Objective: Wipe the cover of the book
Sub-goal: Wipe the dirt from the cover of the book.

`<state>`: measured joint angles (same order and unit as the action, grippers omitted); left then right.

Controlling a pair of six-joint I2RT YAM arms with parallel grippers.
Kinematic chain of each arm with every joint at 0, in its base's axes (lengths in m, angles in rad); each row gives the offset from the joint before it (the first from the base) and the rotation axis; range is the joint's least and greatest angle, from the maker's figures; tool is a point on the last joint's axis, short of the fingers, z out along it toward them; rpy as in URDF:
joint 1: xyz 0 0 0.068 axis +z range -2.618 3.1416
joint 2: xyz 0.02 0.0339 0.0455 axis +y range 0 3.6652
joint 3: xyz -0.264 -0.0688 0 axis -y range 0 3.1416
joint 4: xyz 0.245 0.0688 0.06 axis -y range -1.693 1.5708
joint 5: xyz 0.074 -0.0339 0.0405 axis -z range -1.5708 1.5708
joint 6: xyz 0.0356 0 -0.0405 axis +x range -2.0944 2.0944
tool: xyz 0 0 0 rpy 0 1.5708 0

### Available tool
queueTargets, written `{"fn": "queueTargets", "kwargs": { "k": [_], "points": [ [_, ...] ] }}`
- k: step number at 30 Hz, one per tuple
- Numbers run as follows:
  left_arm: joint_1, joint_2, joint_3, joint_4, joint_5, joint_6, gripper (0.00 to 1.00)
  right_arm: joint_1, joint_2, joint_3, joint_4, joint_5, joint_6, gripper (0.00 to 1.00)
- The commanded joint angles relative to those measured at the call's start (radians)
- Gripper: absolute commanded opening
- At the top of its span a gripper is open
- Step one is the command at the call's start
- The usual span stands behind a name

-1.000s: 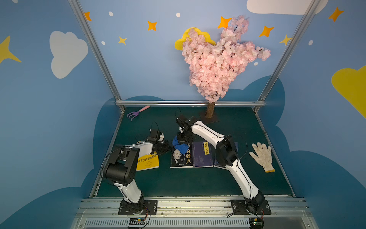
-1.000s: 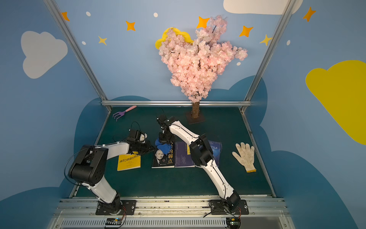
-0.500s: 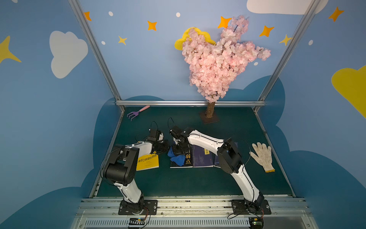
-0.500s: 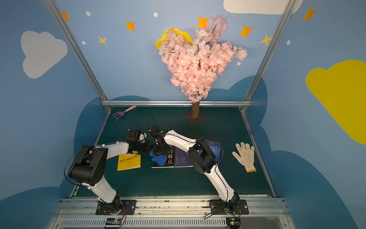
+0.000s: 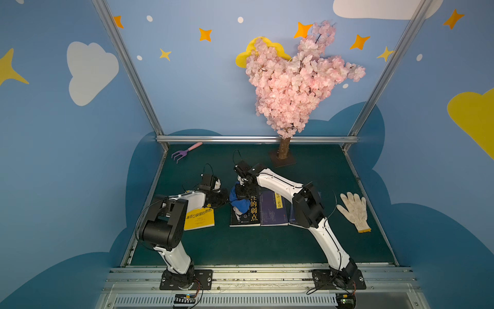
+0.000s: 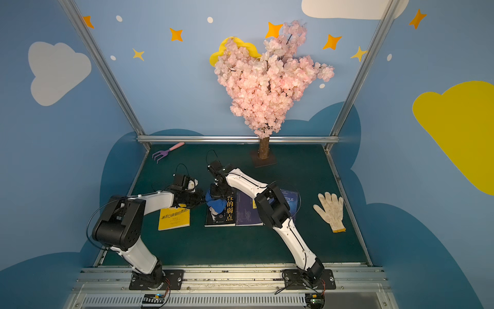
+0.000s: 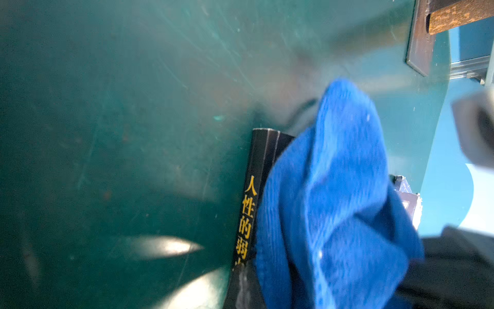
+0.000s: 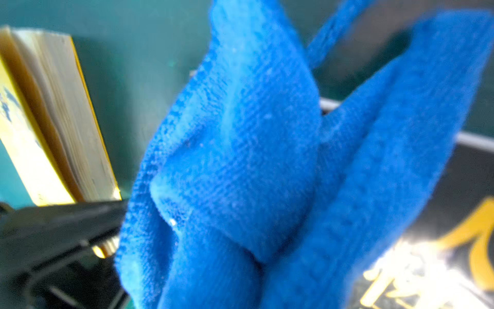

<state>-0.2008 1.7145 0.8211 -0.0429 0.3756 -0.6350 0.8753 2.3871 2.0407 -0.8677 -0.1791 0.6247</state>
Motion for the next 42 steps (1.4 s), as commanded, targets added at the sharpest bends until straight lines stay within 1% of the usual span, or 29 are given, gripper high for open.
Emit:
{"fn": "queueTargets", "kwargs": {
  "k": [1, 4, 7, 10, 18, 21, 24, 28, 30, 32, 34, 39, 42],
  "points": [
    [-0.011, 0.045, -0.012, -0.042, -0.005, 0.001, 0.04, 0.105, 0.017, -0.232, -0.077, 0.087, 0.007, 0.00],
    [-0.010, 0.038, -0.015, -0.046, -0.010, 0.004, 0.04, 0.169, -0.020, -0.313, -0.070, 0.115, 0.013, 0.00],
    [-0.010, 0.031, -0.021, -0.051, -0.014, 0.008, 0.04, 0.179, -0.004, -0.316, -0.068, 0.122, 0.006, 0.00],
    [-0.011, 0.018, -0.029, -0.050, -0.017, 0.010, 0.04, 0.142, -0.004, -0.316, -0.078, 0.112, 0.018, 0.00],
    [-0.011, 0.023, -0.024, -0.049, -0.017, 0.010, 0.04, 0.034, -0.199, -0.509, -0.061, 0.191, 0.004, 0.00],
    [-0.011, 0.021, -0.025, -0.058, -0.025, 0.013, 0.04, 0.020, -0.210, -0.543, -0.025, 0.165, 0.012, 0.00],
    [-0.011, 0.020, -0.028, -0.055, -0.026, 0.014, 0.04, 0.058, -0.145, -0.484, -0.010, 0.097, 0.034, 0.00],
    [-0.011, 0.033, -0.024, -0.046, -0.011, 0.010, 0.04, 0.143, -0.043, -0.322, -0.070, 0.100, 0.040, 0.00],
    [-0.011, 0.040, -0.023, -0.041, -0.003, 0.007, 0.04, 0.156, -0.027, -0.289, -0.091, 0.114, 0.034, 0.00],
    [-0.010, 0.040, -0.022, -0.044, 0.000, 0.006, 0.04, 0.136, -0.042, -0.314, -0.090, 0.124, 0.028, 0.00],
    [-0.010, 0.034, -0.021, -0.045, -0.004, 0.007, 0.04, 0.096, -0.073, -0.368, -0.082, 0.127, 0.018, 0.00],
    [-0.011, 0.030, -0.023, -0.050, -0.012, 0.011, 0.04, -0.032, -0.188, -0.561, -0.013, 0.136, -0.001, 0.00],
    [-0.010, 0.031, -0.023, -0.046, -0.014, 0.011, 0.04, -0.062, -0.208, -0.593, 0.014, 0.125, 0.016, 0.00]
  ]
}}
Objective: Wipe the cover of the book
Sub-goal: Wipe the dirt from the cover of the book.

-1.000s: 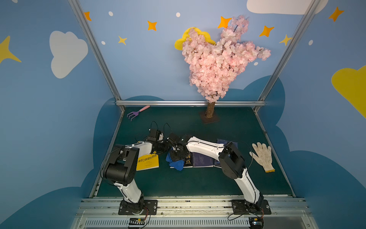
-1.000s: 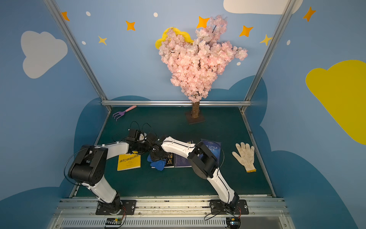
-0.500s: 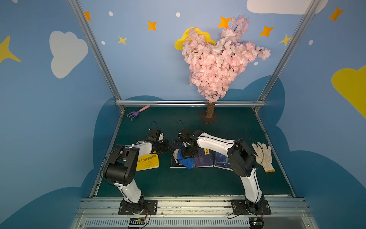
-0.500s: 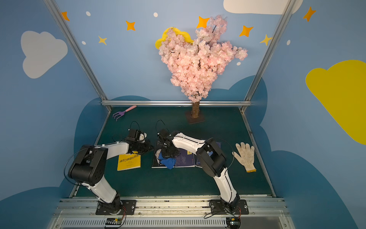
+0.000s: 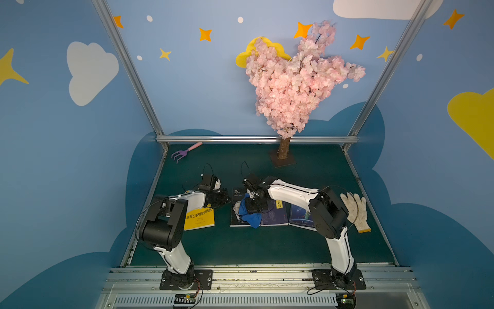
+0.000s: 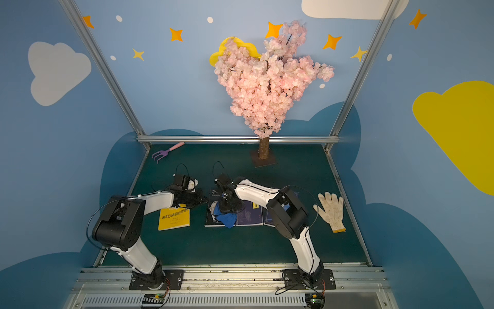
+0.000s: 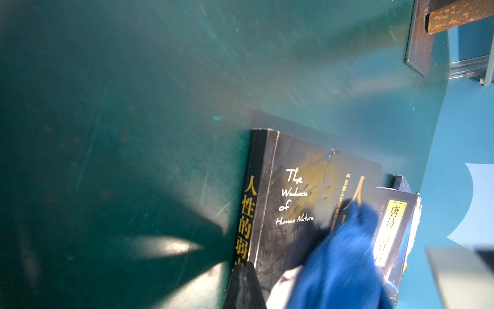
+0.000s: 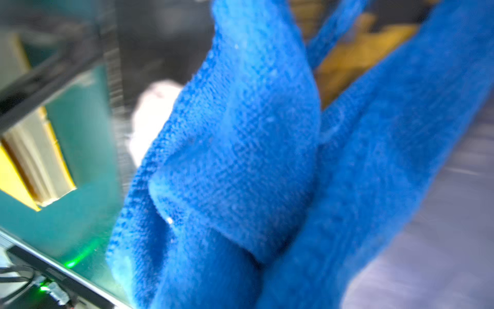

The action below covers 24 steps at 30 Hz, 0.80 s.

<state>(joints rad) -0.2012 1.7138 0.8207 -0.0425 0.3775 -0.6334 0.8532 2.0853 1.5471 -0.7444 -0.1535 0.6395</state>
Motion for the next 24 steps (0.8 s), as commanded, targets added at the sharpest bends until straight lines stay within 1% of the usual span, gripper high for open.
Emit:
{"fn": "queueTargets", "kwargs": {
  "k": [1, 4, 7, 8, 10, 12, 16, 18, 21, 24],
  "points": [
    [-0.010, 0.035, -0.021, -0.044, -0.013, 0.007, 0.04, -0.033, 0.101, -0.093, -0.098, 0.085, 0.010, 0.00],
    [-0.010, 0.048, -0.018, -0.036, 0.003, 0.001, 0.04, 0.032, 0.155, -0.016, -0.109, 0.066, 0.029, 0.00],
    [-0.009, 0.052, -0.018, -0.039, 0.008, 0.002, 0.04, 0.103, 0.260, 0.139, -0.201, 0.105, 0.013, 0.00],
    [-0.010, 0.045, -0.019, -0.042, 0.006, 0.004, 0.04, 0.115, 0.301, 0.200, -0.241, 0.125, 0.004, 0.00],
    [-0.010, 0.034, -0.022, -0.043, -0.002, 0.005, 0.04, 0.110, 0.335, 0.249, -0.286, 0.143, -0.013, 0.00],
    [-0.010, 0.027, -0.022, -0.045, -0.007, 0.007, 0.04, 0.082, 0.322, 0.226, -0.286, 0.153, -0.025, 0.00],
    [-0.010, 0.031, -0.023, -0.047, -0.007, 0.009, 0.04, -0.018, 0.247, 0.116, -0.240, 0.152, -0.034, 0.00],
    [-0.010, 0.036, -0.021, -0.043, -0.001, 0.007, 0.04, -0.059, 0.224, 0.086, -0.225, 0.142, -0.029, 0.00],
    [-0.010, 0.044, -0.016, -0.040, 0.005, 0.004, 0.04, -0.069, 0.223, 0.098, -0.204, 0.115, -0.014, 0.00],
    [-0.010, 0.048, -0.015, -0.041, 0.009, 0.004, 0.04, -0.032, 0.287, 0.202, -0.216, 0.095, -0.010, 0.00]
  ]
}}
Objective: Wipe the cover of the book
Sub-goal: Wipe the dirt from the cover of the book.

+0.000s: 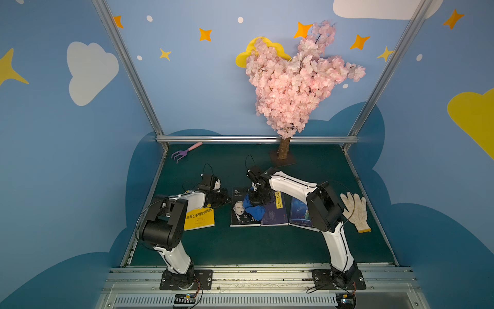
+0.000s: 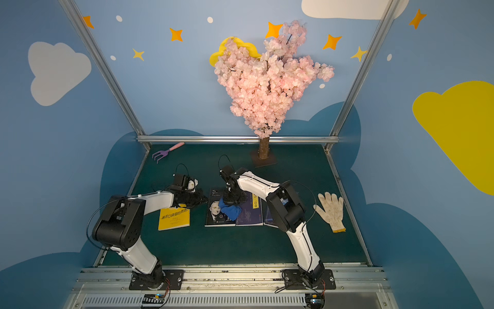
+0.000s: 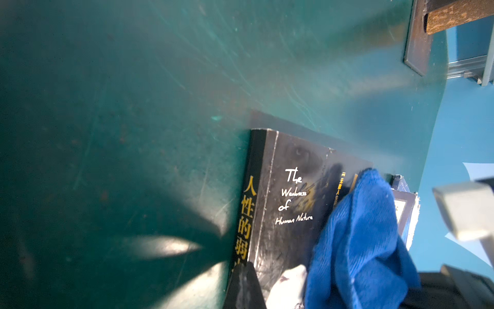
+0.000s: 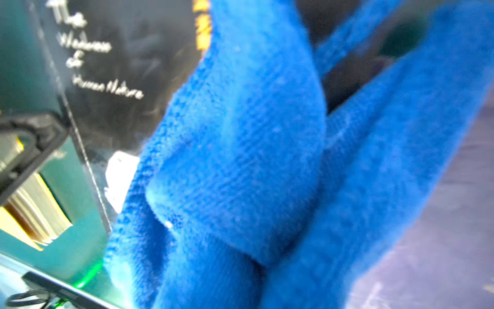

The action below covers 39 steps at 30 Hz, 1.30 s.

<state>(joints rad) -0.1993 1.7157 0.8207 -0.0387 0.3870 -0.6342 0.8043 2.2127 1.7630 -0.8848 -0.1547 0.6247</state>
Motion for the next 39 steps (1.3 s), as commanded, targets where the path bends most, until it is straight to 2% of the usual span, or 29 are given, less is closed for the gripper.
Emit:
{"fn": "queueTargets", "kwargs": {
  "k": [1, 5, 7, 12, 16, 18, 24, 26, 30, 36, 39],
  "points": [
    [-0.012, 0.046, -0.016, -0.048, 0.001, 0.007, 0.04, 0.033, 0.199, 0.053, -0.102, 0.102, 0.001, 0.00],
    [-0.013, 0.029, -0.027, -0.052, -0.014, 0.012, 0.04, 0.064, 0.359, 0.351, -0.248, 0.110, -0.028, 0.00],
    [-0.012, 0.021, -0.032, -0.052, -0.017, 0.013, 0.04, 0.053, 0.391, 0.429, -0.304, 0.128, -0.038, 0.00],
    [-0.012, 0.029, -0.043, -0.037, -0.017, 0.009, 0.04, -0.024, 0.313, 0.321, -0.261, 0.141, -0.050, 0.00],
    [-0.011, 0.084, -0.029, -0.019, 0.027, -0.009, 0.04, -0.072, 0.259, 0.227, -0.192, 0.104, -0.031, 0.00],
    [-0.011, 0.103, -0.025, 0.003, 0.057, -0.024, 0.04, -0.067, 0.271, 0.256, -0.190, 0.088, -0.018, 0.00],
    [-0.011, 0.163, -0.019, 0.057, 0.122, -0.064, 0.04, -0.026, 0.359, 0.474, -0.246, 0.055, -0.012, 0.00],
    [-0.011, 0.172, -0.021, 0.065, 0.128, -0.074, 0.04, -0.027, 0.357, 0.493, -0.253, 0.052, -0.019, 0.00],
    [-0.011, 0.151, -0.028, 0.061, 0.112, -0.056, 0.04, -0.046, 0.273, 0.438, -0.252, 0.069, -0.046, 0.00],
    [-0.014, -0.004, -0.077, 0.018, -0.047, 0.028, 0.07, -0.040, -0.027, 0.186, -0.127, 0.160, -0.194, 0.00],
    [-0.020, -0.073, -0.085, 0.014, -0.078, 0.044, 0.08, -0.036, -0.165, 0.062, -0.075, 0.234, -0.275, 0.00]
  ]
}}
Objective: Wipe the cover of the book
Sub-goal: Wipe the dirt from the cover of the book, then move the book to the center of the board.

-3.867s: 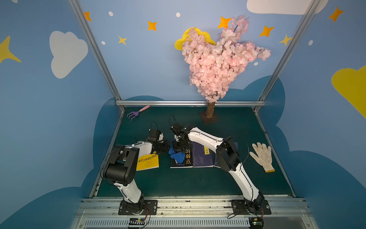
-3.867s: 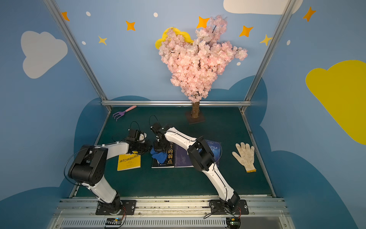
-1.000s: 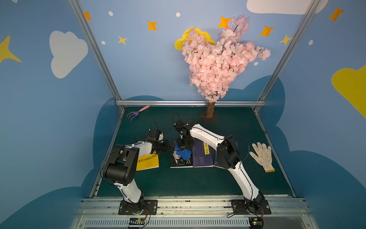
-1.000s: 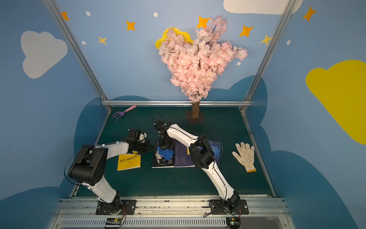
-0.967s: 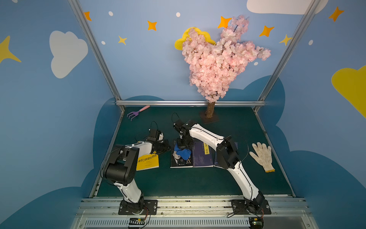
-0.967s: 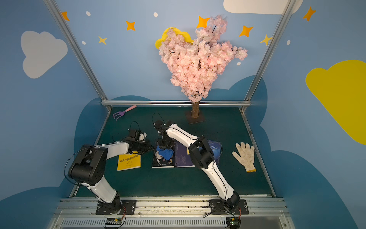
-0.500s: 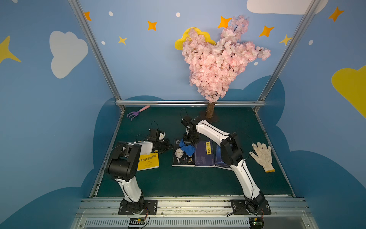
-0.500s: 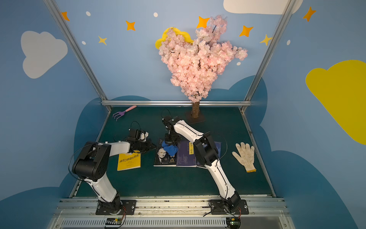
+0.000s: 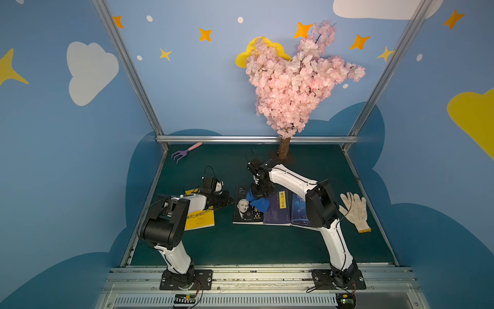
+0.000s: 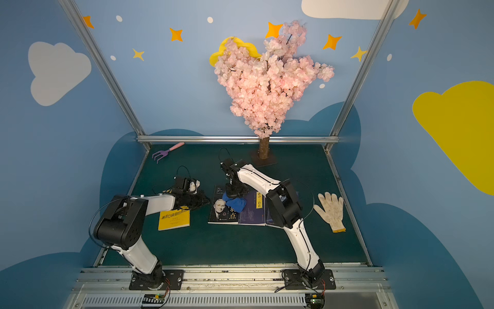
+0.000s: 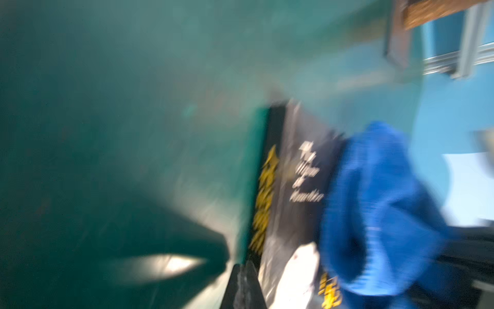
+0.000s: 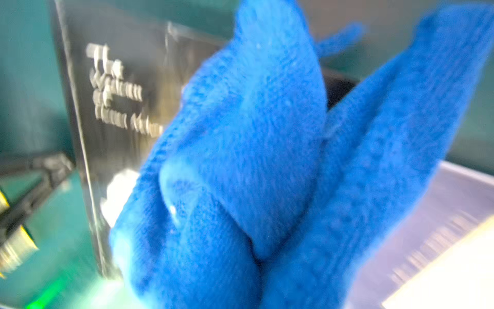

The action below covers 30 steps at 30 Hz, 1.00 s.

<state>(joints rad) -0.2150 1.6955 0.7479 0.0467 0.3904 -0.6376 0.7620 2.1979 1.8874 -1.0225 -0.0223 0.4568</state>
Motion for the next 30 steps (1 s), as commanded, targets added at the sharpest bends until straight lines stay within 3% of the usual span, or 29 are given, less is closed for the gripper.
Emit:
{"fn": "queueTargets", "kwargs": {
  "k": [1, 5, 9, 14, 15, 16, 18, 20, 22, 26, 30],
  "points": [
    [-0.008, -0.069, -0.009, -0.078, -0.081, 0.051, 0.09, 0.011, -0.187, -0.103, 0.081, 0.131, -0.127, 0.00],
    [-0.050, -0.146, -0.034, -0.060, -0.095, 0.086, 0.13, 0.045, -0.352, -0.384, 0.254, 0.257, -0.180, 0.00],
    [-0.107, -0.245, -0.068, -0.033, -0.150, 0.150, 0.26, 0.077, -0.454, -0.617, 0.433, 0.399, -0.184, 0.00],
    [-0.125, -0.351, -0.019, -0.148, -0.270, 0.141, 0.32, 0.125, -0.488, -0.736, 0.495, 0.631, -0.164, 0.00],
    [-0.125, -0.387, -0.009, -0.203, -0.326, 0.114, 0.34, 0.126, -0.497, -0.745, 0.506, 0.618, -0.143, 0.00],
    [-0.125, -0.415, -0.004, -0.241, -0.382, 0.097, 0.39, 0.126, -0.504, -0.748, 0.515, 0.590, -0.141, 0.00],
    [-0.118, -0.477, -0.011, -0.312, -0.526, 0.050, 0.59, 0.128, -0.525, -0.741, 0.522, 0.538, -0.130, 0.00],
    [-0.075, -0.520, -0.014, -0.369, -0.584, 0.018, 0.65, 0.127, -0.549, -0.755, 0.540, 0.502, -0.117, 0.00],
    [0.002, -0.548, -0.018, -0.409, -0.569, -0.002, 0.70, 0.128, -0.573, -0.779, 0.557, 0.490, -0.105, 0.00],
    [0.175, -0.578, -0.033, -0.445, -0.470, -0.037, 0.74, 0.123, -0.611, -0.824, 0.584, 0.521, -0.088, 0.00],
    [0.367, -0.545, -0.095, -0.368, -0.316, -0.089, 0.75, 0.115, -0.615, -0.839, 0.601, 0.511, -0.082, 0.00]
  ]
}}
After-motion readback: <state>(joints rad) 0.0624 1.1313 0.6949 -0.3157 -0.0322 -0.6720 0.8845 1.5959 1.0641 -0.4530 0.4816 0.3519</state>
